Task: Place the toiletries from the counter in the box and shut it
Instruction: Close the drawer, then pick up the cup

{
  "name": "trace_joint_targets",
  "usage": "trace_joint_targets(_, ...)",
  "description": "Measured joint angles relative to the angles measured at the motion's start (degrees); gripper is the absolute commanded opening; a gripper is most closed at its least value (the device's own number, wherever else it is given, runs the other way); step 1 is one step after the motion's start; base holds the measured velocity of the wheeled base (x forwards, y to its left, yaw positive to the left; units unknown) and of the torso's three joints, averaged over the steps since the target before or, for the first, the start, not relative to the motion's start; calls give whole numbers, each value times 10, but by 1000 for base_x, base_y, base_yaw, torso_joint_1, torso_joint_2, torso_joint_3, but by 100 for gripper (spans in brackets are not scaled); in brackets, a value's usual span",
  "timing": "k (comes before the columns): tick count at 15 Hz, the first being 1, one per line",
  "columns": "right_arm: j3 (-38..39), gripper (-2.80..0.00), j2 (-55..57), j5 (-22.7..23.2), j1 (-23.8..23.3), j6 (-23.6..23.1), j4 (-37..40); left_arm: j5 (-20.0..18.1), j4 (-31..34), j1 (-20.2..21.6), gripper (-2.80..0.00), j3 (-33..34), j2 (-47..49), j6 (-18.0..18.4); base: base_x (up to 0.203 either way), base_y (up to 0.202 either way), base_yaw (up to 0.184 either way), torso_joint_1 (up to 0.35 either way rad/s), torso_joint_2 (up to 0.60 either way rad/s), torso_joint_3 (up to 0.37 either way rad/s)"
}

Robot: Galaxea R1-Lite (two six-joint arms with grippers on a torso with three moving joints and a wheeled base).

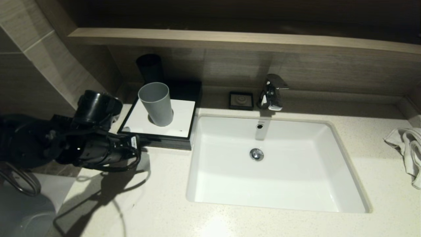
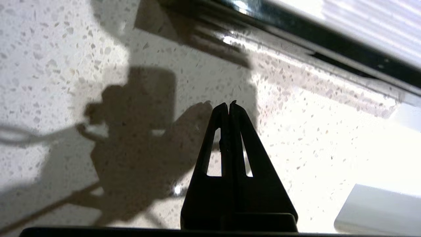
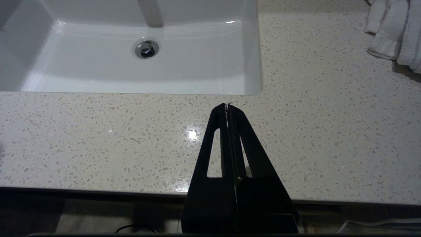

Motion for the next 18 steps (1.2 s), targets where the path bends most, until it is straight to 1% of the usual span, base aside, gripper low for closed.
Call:
trace_joint_targets(3, 0, -280, 0, 0, 0, 0, 0, -7, -4, -3, -280, 25, -35, 3, 0, 0, 0, 0, 0, 0)
trace_joint_targets(4, 0, -280, 0, 0, 0, 0, 0, -14, -5, -4, -280, 30, -46, 9, 0, 0, 0, 0, 0, 0)
trace_joint_targets(6, 0, -280, 0, 0, 0, 0, 0, -47, -18, -5, -280, 34, -67, 33, 0, 0, 0, 0, 0, 0)
trace_joint_targets(7, 0, -280, 0, 0, 0, 0, 0, -65, -40, -5, -280, 35, -75, 42, 0, 0, 0, 0, 0, 0)
trace_joint_targets(8, 0, -280, 0, 0, 0, 0, 0, -73, -61, -5, -280, 37, -80, 51, 0, 0, 0, 0, 0, 0)
trace_joint_targets(10, 0, -280, 0, 0, 0, 0, 0, -75, -105, -6, -280, 42, -86, 78, 0, 0, 0, 0, 0, 0)
trace_joint_targets(11, 0, -280, 0, 0, 0, 0, 0, -76, -129, -7, 0, 47, -87, 91, 0, 0, 0, 0, 0, 0)
trace_joint_targets(15, 0, -280, 0, 0, 0, 0, 0, -74, -238, -20, 0, 80, -81, 125, 0, 0, 0, 0, 0, 0)
trace_joint_targets(18, 0, -280, 0, 0, 0, 0, 0, -74, -314, -21, 0, 93, -58, 153, 0, 0, 0, 0, 0, 0)
